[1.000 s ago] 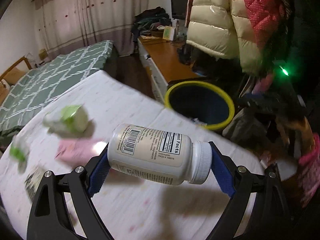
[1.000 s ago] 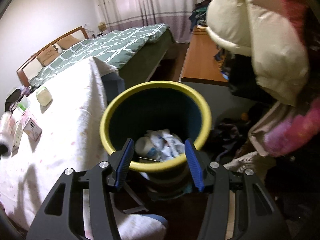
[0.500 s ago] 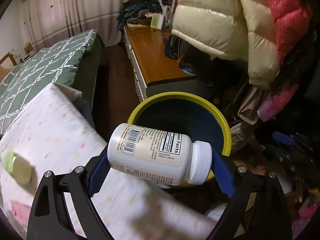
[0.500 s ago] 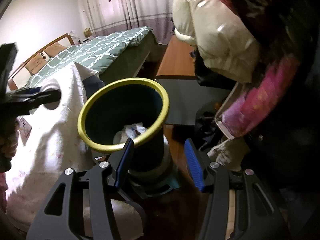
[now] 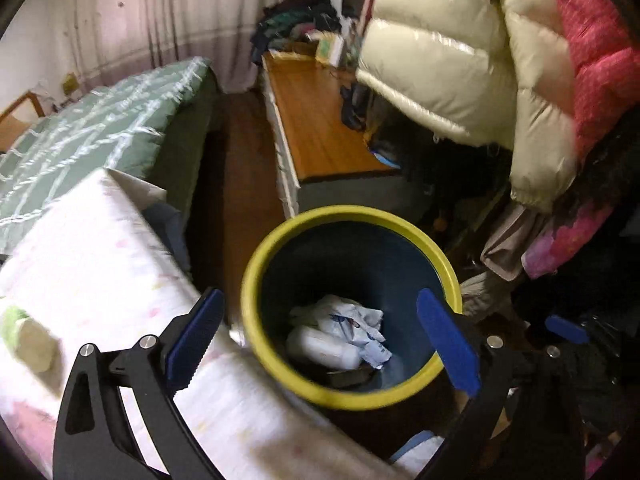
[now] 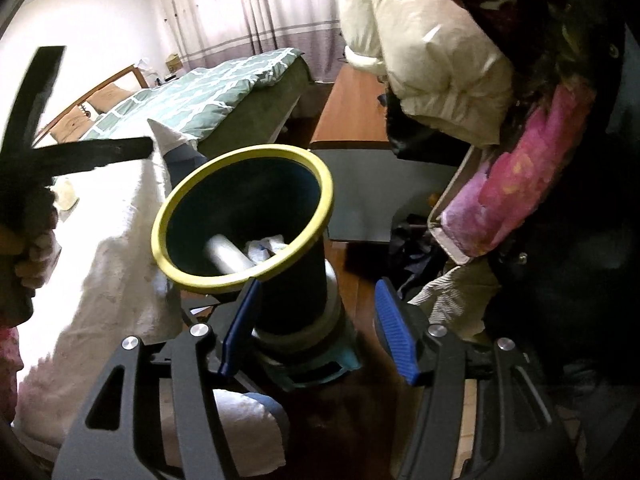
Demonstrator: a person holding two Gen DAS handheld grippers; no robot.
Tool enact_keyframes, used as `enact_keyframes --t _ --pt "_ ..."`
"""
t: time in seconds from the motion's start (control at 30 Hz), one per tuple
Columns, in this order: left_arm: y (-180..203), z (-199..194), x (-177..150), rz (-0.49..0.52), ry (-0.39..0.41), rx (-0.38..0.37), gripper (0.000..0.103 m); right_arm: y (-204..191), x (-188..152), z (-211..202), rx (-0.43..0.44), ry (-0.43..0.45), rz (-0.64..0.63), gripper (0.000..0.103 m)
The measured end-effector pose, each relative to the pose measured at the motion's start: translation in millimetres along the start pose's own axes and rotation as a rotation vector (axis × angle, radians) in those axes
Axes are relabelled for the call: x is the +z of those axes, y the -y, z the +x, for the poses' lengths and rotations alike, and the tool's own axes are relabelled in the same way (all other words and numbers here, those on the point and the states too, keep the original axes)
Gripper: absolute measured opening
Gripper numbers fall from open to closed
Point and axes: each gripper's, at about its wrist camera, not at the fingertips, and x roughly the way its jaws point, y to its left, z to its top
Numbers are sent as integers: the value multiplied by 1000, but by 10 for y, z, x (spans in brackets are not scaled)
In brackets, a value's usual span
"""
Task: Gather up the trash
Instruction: 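Carry the supplement bottle over the bin and open the left tool, then grasp the pink strawberry milk carton with the right tool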
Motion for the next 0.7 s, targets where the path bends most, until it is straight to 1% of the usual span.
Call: enact_keyframes --t 0.1,0.2,0.3,0.37,0.4,0.53,0.6,0.7 --pt "-161 -416 -152 -19 54 23 97 -102 5 13 22 2 -14 57" --pt "-397 -909 -384 -79 111 42 98 -241 15 38 41 -3 -40 57" --pt "-653 -1330 -646 -139 151 83 98 -416 22 66 63 -9 -73 57" --pt "-862 -1648 -900 -186 182 132 98 -535 28 97 78 -15 -92 57" --pt "-941 -1749 -999 -203 184 153 98 -616 27 126 88 -22 -108 57" --pt "-1323 -2222 -1579 -293 191 326 98 -994 20 254 148 -57 -177 57" --pt "-1475 -2381 -1834 -335 177 388 98 -1230 34 297 190 -71 -221 57" --pt "-1671 -2581 -2152 -410 172 435 98 -1621 78 309 269 -79 -278 57"
